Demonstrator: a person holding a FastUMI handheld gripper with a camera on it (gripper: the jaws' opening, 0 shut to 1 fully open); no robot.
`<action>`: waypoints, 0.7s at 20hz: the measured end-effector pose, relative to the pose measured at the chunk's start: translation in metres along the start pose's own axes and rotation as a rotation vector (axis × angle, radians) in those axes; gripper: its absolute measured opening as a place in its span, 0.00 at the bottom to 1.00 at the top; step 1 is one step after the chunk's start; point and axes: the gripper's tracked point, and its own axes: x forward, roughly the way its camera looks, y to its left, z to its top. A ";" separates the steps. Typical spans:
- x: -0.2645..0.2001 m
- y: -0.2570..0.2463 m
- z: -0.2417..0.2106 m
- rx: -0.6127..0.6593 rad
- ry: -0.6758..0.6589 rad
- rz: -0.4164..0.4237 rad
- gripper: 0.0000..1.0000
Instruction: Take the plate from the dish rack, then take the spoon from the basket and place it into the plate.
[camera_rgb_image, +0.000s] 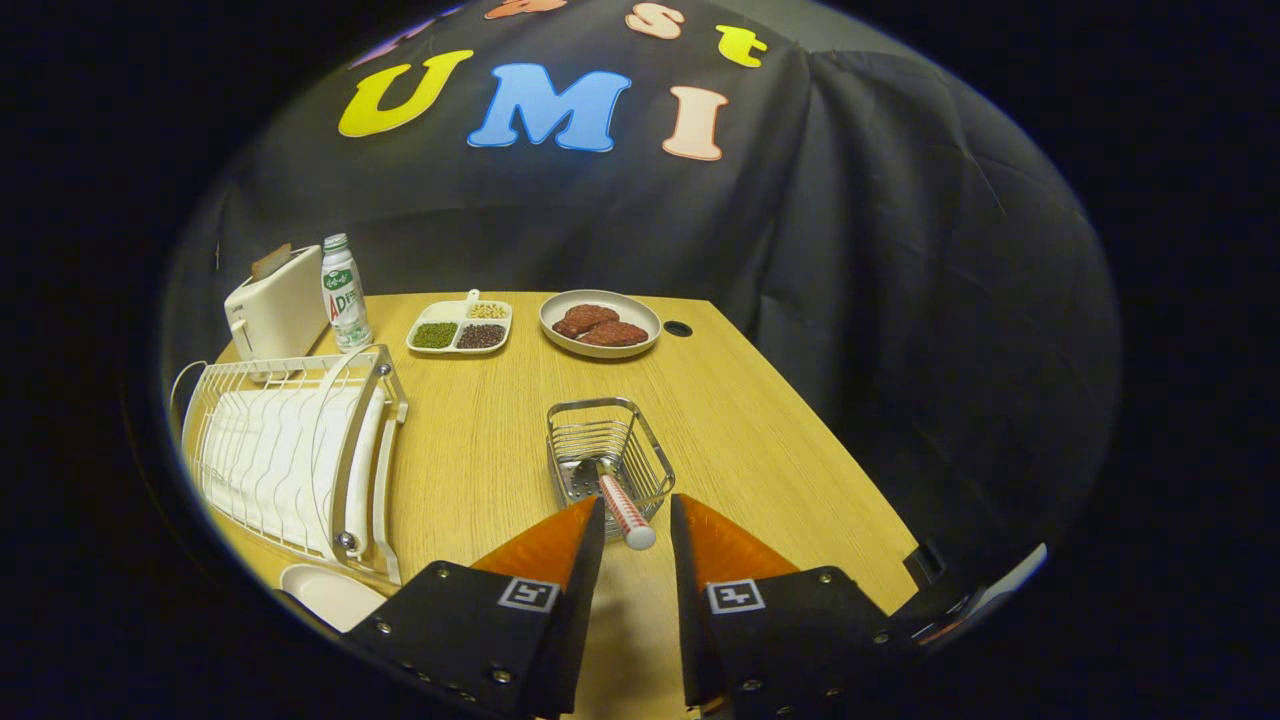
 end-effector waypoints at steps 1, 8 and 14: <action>0.000 0.004 0.004 -0.006 -0.008 0.015 0.39; -0.004 0.018 0.004 -0.032 -0.011 0.064 0.05; -0.023 0.014 0.021 -0.046 -0.054 0.056 0.05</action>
